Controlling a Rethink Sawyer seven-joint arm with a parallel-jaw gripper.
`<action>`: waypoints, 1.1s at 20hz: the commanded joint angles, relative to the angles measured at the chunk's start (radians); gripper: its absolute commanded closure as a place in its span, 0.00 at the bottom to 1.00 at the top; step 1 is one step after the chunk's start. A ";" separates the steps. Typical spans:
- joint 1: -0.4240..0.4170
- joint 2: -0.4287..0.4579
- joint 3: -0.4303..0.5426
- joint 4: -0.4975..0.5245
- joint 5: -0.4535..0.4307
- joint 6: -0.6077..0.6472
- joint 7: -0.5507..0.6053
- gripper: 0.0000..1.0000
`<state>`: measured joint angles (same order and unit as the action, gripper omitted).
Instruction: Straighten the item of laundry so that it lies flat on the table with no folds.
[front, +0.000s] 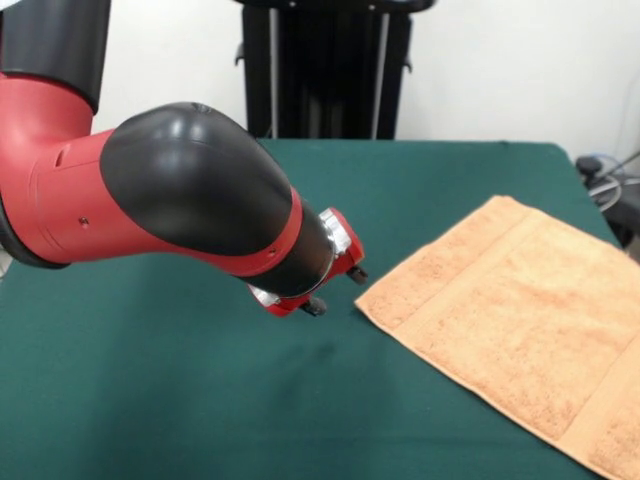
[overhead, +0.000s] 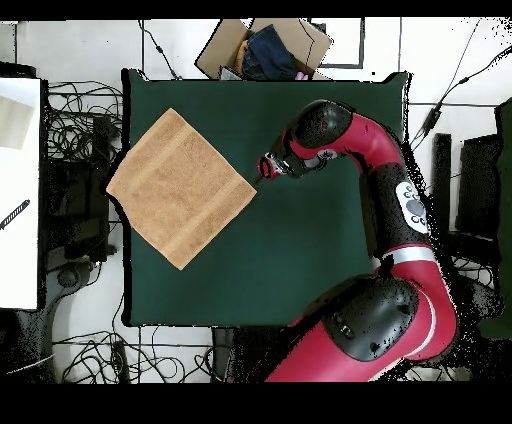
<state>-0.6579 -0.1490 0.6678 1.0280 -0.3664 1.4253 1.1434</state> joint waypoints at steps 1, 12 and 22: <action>0.030 0.047 -0.052 0.035 -0.067 -0.072 -0.073 0.00; 0.026 0.046 -0.054 0.064 -0.069 -0.096 -0.058 0.00; 0.010 0.029 -0.058 0.155 -0.067 -0.169 -0.023 0.00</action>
<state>-0.6580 -0.1497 0.6670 1.0633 -0.3800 1.3638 1.1434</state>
